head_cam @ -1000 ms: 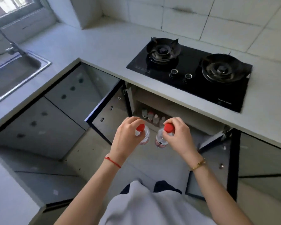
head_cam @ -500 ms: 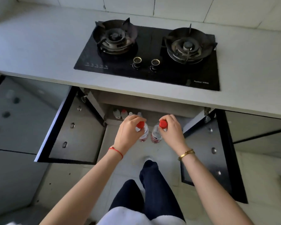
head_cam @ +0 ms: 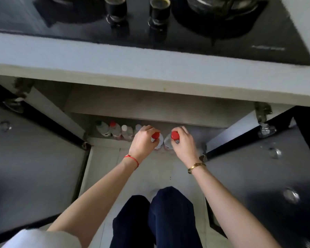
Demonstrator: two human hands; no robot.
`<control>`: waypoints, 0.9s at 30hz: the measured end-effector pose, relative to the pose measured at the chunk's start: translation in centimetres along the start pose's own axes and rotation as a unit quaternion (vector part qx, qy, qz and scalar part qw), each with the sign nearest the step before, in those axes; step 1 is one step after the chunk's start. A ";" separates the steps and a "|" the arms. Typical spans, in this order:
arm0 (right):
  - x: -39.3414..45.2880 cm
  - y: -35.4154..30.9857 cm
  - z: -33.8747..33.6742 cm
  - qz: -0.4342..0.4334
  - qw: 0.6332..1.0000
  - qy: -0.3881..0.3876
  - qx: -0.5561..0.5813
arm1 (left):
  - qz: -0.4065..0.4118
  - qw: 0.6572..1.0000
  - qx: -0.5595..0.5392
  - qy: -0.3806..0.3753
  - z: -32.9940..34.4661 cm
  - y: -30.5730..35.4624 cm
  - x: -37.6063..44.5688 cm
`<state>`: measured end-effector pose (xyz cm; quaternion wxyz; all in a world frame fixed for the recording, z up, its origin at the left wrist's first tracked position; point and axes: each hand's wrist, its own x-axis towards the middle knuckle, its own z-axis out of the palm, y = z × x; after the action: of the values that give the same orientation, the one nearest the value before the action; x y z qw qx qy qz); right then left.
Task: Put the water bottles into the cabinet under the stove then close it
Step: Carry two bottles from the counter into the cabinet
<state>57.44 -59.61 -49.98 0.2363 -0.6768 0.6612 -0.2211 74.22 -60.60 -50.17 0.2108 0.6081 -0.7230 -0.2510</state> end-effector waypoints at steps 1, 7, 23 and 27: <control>0.8 1.3 1.5 -0.006 1.000 0.003 0.000 | 0.003 1.000 -0.002 -0.003 1.6 -1.3 0.9; 5.1 8.2 9.0 0.009 1.000 0.001 0.009 | 0.021 1.000 0.009 -0.003 8.8 -7.5 5.3; 11.3 13.5 16.9 0.027 0.999 -0.023 0.005 | 0.007 0.999 0.023 -0.027 16.0 -13.5 10.5; 11.7 13.8 17.2 0.039 0.999 -0.026 -0.013 | -0.002 1.000 0.022 -0.021 16.3 -13.9 10.8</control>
<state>57.36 -71.00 -72.18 0.2531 -0.6589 0.6836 -0.1857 73.20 -71.33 -71.56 0.1816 0.6084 -0.7316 -0.2484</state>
